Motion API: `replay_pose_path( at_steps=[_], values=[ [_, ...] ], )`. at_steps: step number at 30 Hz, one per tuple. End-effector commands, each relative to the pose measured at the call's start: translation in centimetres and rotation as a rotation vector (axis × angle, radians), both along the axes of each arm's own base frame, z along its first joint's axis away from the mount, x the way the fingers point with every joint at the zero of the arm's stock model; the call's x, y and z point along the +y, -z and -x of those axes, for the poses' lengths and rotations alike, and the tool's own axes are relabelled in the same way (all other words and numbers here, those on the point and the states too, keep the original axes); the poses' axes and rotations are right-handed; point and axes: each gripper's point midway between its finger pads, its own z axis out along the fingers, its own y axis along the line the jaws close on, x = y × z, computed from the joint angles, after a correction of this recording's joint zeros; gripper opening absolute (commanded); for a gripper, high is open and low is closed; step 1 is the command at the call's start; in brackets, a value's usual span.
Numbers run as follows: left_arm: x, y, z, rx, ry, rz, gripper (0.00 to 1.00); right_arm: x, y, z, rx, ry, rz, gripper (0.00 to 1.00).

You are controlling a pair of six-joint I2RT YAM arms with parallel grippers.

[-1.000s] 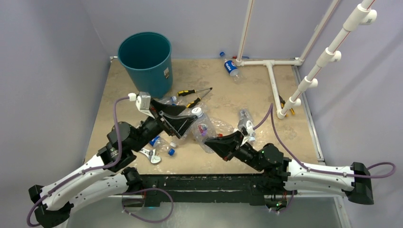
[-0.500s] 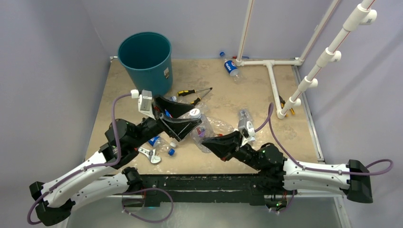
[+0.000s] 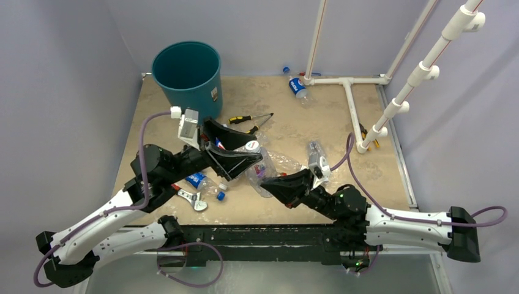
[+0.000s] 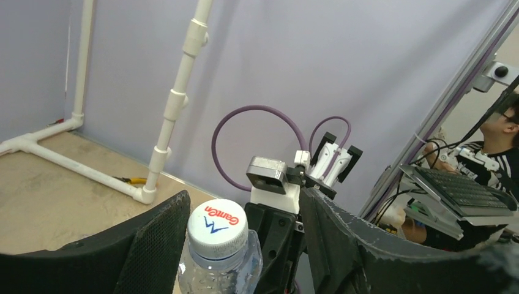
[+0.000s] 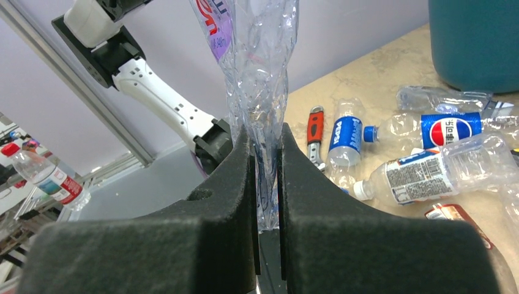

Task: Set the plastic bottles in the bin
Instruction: Place the plastic bottle in the trash bin.

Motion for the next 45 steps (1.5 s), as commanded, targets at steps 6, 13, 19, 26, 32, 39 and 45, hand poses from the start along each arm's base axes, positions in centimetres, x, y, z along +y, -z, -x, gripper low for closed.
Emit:
replay_pose_path(
  at_steps=[6, 13, 19, 26, 32, 39, 45],
  values=[
    [-1.6, 1.2, 0.4, 0.001, 0.067, -0.086, 0.49, -0.2, -2.5, -0.5, -0.032, 0.034, -0.049, 0.0],
    [-1.4, 0.9, 0.4, -0.007, 0.059, -0.081, 0.18, -0.2, -2.4, -0.6, -0.03, 0.041, -0.049, 0.0],
    [-1.5, 1.7, 0.3, 0.019, 0.061, -0.1, 0.45, -0.7, -2.5, -0.7, -0.02, 0.054, -0.067, 0.0],
    [-0.2, 1.6, -0.2, 0.032, -0.01, -0.093, 0.56, -1.5, -2.5, -1.0, -0.018, 0.082, -0.072, 0.0],
    [-0.2, 1.7, -0.1, 0.028, -0.002, -0.095, 0.17, -1.4, -2.2, -1.1, -0.015, 0.083, -0.064, 0.0],
    [-0.8, 1.8, -0.2, 0.035, 0.011, -0.105, 0.41, -1.1, -2.1, -1.1, -0.016, 0.079, -0.049, 0.0],
    [-1.0, 1.7, -0.3, 0.031, 0.017, -0.102, 0.28, -0.9, -1.8, -1.0, -0.016, 0.076, -0.038, 0.0]
  ],
)
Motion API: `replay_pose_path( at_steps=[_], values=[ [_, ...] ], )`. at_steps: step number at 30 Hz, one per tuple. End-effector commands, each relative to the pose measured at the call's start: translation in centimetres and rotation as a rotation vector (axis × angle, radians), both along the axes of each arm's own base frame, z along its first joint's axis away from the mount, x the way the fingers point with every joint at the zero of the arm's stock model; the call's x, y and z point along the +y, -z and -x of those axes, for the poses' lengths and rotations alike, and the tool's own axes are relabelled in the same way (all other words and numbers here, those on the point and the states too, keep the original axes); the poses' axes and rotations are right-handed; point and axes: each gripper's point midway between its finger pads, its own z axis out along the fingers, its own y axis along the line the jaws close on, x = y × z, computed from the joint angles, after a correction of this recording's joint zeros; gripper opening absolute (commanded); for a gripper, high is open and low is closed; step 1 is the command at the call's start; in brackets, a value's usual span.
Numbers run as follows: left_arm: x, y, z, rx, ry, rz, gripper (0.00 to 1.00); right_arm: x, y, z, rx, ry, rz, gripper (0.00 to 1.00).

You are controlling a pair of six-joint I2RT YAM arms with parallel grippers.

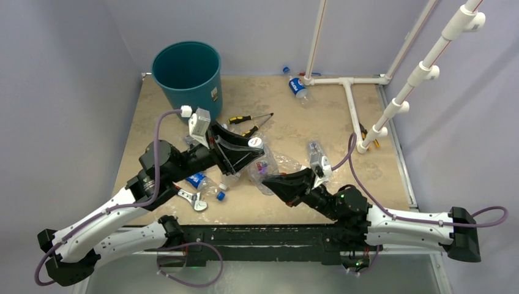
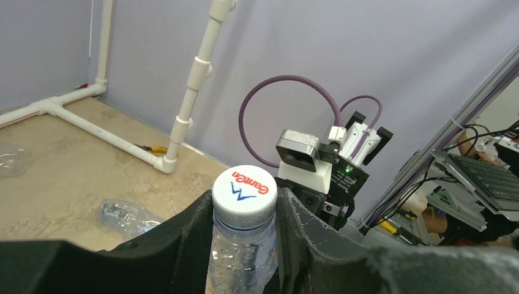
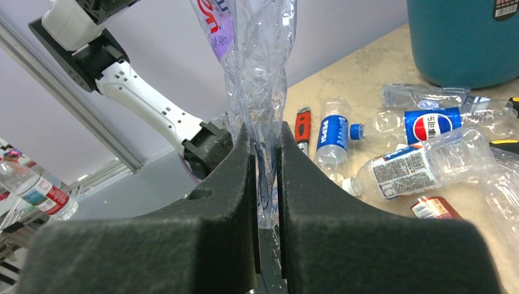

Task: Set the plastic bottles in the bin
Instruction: Place the plastic bottle in the trash bin.

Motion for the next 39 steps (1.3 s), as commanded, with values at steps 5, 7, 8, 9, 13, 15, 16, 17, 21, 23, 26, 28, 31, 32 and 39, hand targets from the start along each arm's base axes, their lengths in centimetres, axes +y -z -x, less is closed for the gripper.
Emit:
replay_pose_path(
  at_steps=[5, 7, 8, 9, 13, 15, 16, 17, 21, 23, 26, 28, 31, 32, 39],
  values=[
    [0.2, -1.3, 0.3, -0.021, 0.005, 0.023, 0.0, -0.3, -1.5, -0.5, -0.005, 0.028, -0.035, 0.0],
    [0.8, -1.5, -0.4, -0.017, -0.052, 0.029, 0.0, -0.2, -1.3, -0.6, 0.017, 0.032, -0.027, 0.32],
    [1.2, -1.7, -0.9, -0.017, -0.089, 0.029, 0.0, -0.2, -1.2, -0.6, 0.025, 0.03, -0.016, 0.55],
    [1.7, -2.0, -1.5, -0.021, -0.132, 0.028, 0.0, -0.1, -1.2, -0.7, 0.036, 0.029, -0.008, 0.72],
    [3.8, -2.6, -4.3, -0.035, -0.328, -0.036, 0.0, -0.3, -1.2, -1.0, 0.08, 0.048, 0.05, 0.99],
    [5.0, -3.8, -5.6, -0.058, -0.427, -0.047, 0.0, -0.8, -1.8, -1.0, 0.091, 0.058, 0.062, 0.99],
    [5.8, -4.5, -6.4, -0.069, -0.487, -0.051, 0.0, -1.2, -2.3, -0.9, 0.09, 0.055, 0.06, 0.99],
    [6.6, -5.0, -7.2, -0.085, -0.552, -0.062, 0.0, -1.6, -2.5, -0.7, 0.087, 0.052, 0.067, 0.99],
    [10.2, -8.4, -9.8, -0.146, -0.805, -0.014, 0.0, -3.1, -2.4, -0.8, 0.091, 0.081, 0.099, 0.99],
    [12.3, -9.8, -10.9, -0.194, -0.958, 0.01, 0.0, -3.8, -1.6, -1.3, 0.109, 0.12, 0.113, 0.99],
    [13.9, -11.6, -12.6, -0.294, -1.138, -0.041, 0.0, -4.5, -0.5, -1.7, 0.14, 0.153, 0.115, 0.99],
    [13.5, -12.3, -14.1, -0.366, -1.23, -0.139, 0.0, -4.5, 0.1, -1.7, 0.144, 0.152, 0.125, 0.99],
    [13.8, -12.4, -19.1, -0.417, -1.387, -0.287, 0.0, -4.1, 1.1, -1.8, 0.156, 0.15, 0.157, 0.99],
    [14.7, -12.5, -21.1, -0.392, -1.411, -0.287, 0.0, -4.0, 1.3, -1.8, 0.165, 0.149, 0.167, 0.99],
    [22.1, -11.9, -29.0, -0.238, -1.543, -0.193, 0.0, -3.8, 2.8, -1.8, 0.192, 0.152, 0.218, 0.99]
  ],
)
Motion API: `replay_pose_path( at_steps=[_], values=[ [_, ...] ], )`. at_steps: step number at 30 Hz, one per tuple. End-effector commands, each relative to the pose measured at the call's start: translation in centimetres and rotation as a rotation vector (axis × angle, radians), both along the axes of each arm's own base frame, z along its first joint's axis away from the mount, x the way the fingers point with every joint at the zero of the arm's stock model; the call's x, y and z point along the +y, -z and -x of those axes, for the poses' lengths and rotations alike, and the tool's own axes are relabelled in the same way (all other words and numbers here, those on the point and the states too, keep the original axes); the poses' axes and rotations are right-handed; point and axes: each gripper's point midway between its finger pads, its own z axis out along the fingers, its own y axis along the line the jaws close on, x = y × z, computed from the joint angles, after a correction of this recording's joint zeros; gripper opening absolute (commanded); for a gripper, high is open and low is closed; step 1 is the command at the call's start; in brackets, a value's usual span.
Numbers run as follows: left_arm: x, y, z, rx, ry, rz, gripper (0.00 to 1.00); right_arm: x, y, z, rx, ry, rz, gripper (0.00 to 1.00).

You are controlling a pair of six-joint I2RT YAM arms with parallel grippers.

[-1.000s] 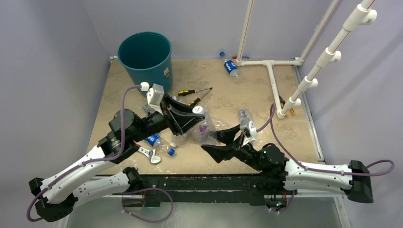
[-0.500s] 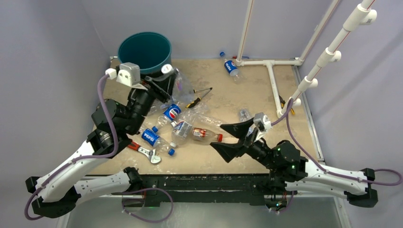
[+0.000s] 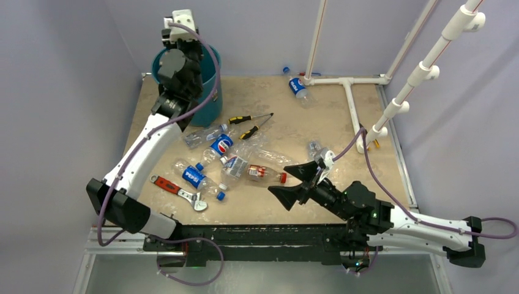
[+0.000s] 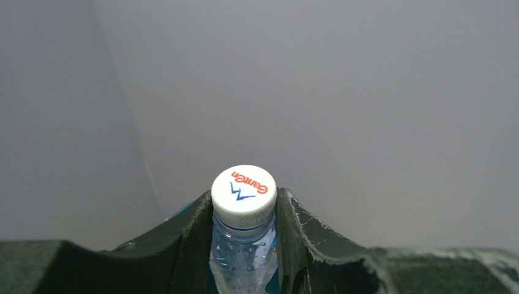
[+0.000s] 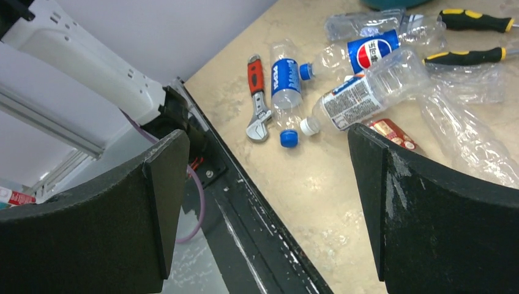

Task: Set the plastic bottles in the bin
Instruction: Place the plastic bottle in the trash bin.

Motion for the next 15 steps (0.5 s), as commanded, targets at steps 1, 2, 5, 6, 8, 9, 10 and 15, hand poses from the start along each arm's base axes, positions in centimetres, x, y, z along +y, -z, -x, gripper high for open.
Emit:
replay_pose_path(
  at_steps=[1, 2, 5, 6, 8, 9, 10, 15],
  values=[
    [4.3, -3.3, -0.3, -0.089, -0.051, 0.136, 0.0, -0.5, 0.8, -0.3, 0.028, 0.024, 0.012, 0.99],
    [5.0, -3.1, -0.9, -0.087, -0.055, 0.149, 0.0, -0.7, 1.1, -0.3, 0.033, 0.029, 0.011, 0.99],
    [6.1, -2.1, -2.9, -0.07, -0.033, 0.177, 0.0, -1.1, 2.0, -0.3, 0.049, 0.039, 0.002, 0.99],
    [6.1, -1.5, -3.7, -0.05, -0.029, 0.174, 0.0, -1.2, 2.2, -0.3, 0.054, 0.042, -0.002, 0.99],
    [6.4, 0.2, -5.1, -0.008, -0.031, 0.179, 0.0, -1.3, 2.5, -0.4, 0.057, 0.046, -0.008, 0.99],
    [6.6, 1.3, -5.8, 0.012, -0.035, 0.188, 0.0, -1.3, 2.6, -0.4, 0.058, 0.049, -0.008, 0.99],
    [7.0, 2.7, -6.6, 0.038, -0.046, 0.198, 0.0, -1.3, 2.6, -0.5, 0.059, 0.053, -0.008, 0.99],
    [8.2, 9.1, -9.3, 0.179, -0.107, 0.238, 0.0, -1.1, 3.3, -1.0, 0.076, 0.078, 0.037, 0.99]
  ],
)
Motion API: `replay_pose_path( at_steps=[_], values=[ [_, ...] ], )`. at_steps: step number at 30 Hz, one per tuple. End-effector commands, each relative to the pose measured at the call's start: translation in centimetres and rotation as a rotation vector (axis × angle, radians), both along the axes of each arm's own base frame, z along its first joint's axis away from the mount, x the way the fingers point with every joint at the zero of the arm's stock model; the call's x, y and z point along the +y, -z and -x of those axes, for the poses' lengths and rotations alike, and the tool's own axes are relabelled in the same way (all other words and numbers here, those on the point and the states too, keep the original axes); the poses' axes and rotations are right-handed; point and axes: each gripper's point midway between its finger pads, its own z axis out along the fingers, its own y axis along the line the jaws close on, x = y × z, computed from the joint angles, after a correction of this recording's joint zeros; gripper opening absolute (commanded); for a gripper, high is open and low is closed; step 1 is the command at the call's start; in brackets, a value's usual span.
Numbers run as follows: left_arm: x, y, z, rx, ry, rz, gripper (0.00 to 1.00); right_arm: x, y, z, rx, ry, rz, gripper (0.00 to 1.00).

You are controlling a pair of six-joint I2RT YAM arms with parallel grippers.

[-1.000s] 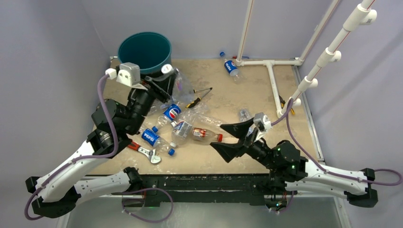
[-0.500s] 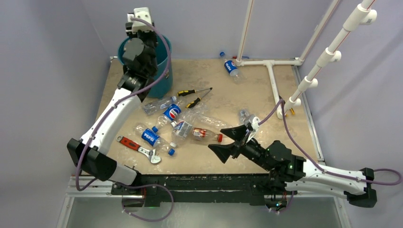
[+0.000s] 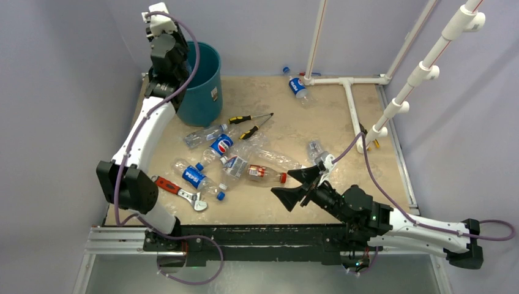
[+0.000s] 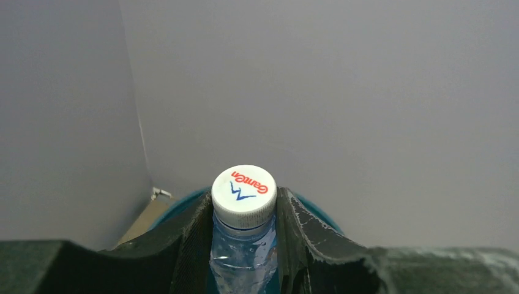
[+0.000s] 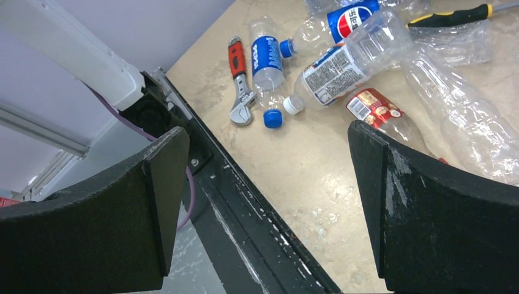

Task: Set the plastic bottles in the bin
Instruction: Place the plastic bottle in the trash bin.

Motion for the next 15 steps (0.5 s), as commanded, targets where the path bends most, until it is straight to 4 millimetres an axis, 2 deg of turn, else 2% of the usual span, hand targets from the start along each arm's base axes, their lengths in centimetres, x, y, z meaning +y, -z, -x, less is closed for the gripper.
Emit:
replay_pose_path(
  at_steps=[1, 3, 4, 6, 8, 9, 10, 15],
  values=[
    [0.1, 5.6, -2.4, 0.118, 0.008, 0.066, 0.0, 0.0, -0.1, -0.6, 0.021, 0.038, 0.012, 0.99],
    [0.1, 6.3, -2.2, 0.121, 0.012, 0.074, 0.0, 0.1, -0.1, -0.7, 0.029, 0.041, 0.024, 0.99],
    [0.0, 6.4, -2.2, 0.122, 0.019, 0.075, 0.06, 0.1, 0.0, -0.7, 0.032, 0.041, 0.026, 0.99],
    [-0.1, 6.3, -1.9, 0.119, 0.029, 0.08, 0.42, 0.1, 0.0, -0.7, 0.034, 0.043, 0.027, 0.99],
    [-0.2, 6.0, -1.6, 0.114, 0.038, 0.08, 0.63, 0.1, -0.1, -0.8, 0.033, 0.048, 0.027, 0.99],
    [-0.2, 5.6, -1.4, 0.106, 0.04, 0.081, 0.81, 0.1, -0.2, -0.8, 0.033, 0.052, 0.028, 0.99],
    [-0.1, 5.2, -1.1, 0.099, 0.04, 0.084, 0.92, 0.1, -0.3, -0.9, 0.032, 0.056, 0.029, 0.99],
    [0.0, 1.8, 0.9, 0.035, 0.054, 0.138, 0.97, 0.1, -0.8, -1.2, 0.035, 0.074, 0.025, 0.99]
  ],
)
